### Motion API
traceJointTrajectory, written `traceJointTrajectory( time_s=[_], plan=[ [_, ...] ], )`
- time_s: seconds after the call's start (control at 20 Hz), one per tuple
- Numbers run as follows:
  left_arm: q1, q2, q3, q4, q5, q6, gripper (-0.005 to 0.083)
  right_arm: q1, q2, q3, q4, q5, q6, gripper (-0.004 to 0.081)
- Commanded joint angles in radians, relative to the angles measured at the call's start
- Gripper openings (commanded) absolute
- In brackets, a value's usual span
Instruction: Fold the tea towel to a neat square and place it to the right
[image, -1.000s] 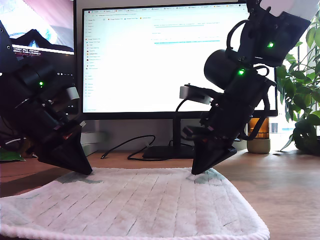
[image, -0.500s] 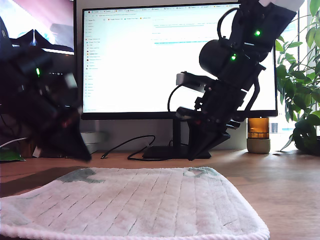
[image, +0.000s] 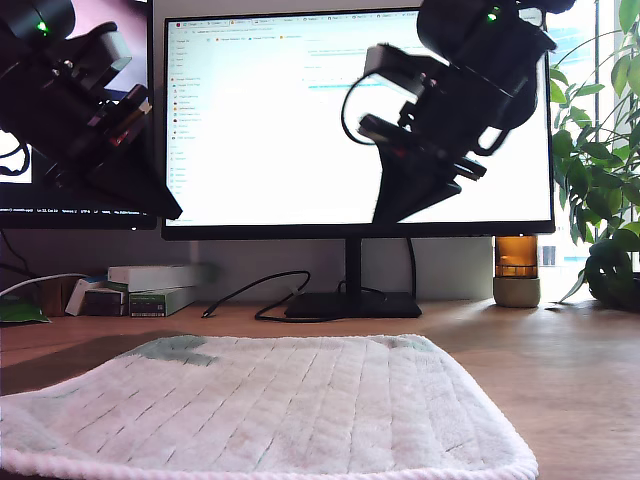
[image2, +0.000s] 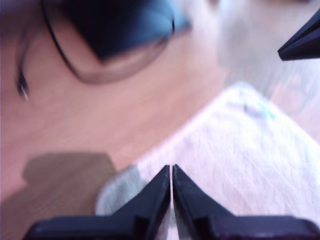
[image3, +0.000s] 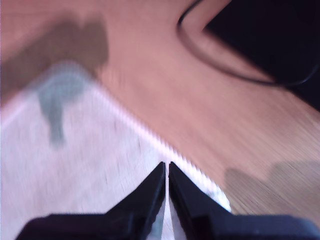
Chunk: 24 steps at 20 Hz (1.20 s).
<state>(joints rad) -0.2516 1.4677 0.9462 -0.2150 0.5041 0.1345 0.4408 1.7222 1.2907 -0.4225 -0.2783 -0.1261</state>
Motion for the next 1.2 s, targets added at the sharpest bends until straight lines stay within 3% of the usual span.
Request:
traceJointTrajectory(
  time_s=[0.0, 0.15, 0.5, 0.8, 1.15],
  plan=[
    [0.001, -0.007, 0.005, -0.003, 0.0, -0.003, -0.0021, 0.006, 0.018, -0.008, 0.007, 0.032, 0.021, -0.0013],
    [-0.011, -0.067, 0.005, 0.007, -0.078, -0.002, -0.0021, 0.031, -0.026, -0.011, 0.038, 0.165, 0.014, -0.0013],
    [0.001, -0.251, 0.002, -0.012, -0.155, -0.003, -0.0021, 0.037, -0.201, -0.072, 0.087, 0.23, 0.014, -0.0013],
    [0.0, -0.411, -0.06, -0.048, -0.174, -0.003, -0.0021, 0.037, -0.411, -0.246, 0.145, 0.267, 0.023, -0.0013],
    [-0.006, -0.657, -0.283, -0.054, -0.172, -0.074, -0.0021, 0.051, -0.684, -0.504, 0.142, 0.293, 0.087, -0.0013]
  ],
)
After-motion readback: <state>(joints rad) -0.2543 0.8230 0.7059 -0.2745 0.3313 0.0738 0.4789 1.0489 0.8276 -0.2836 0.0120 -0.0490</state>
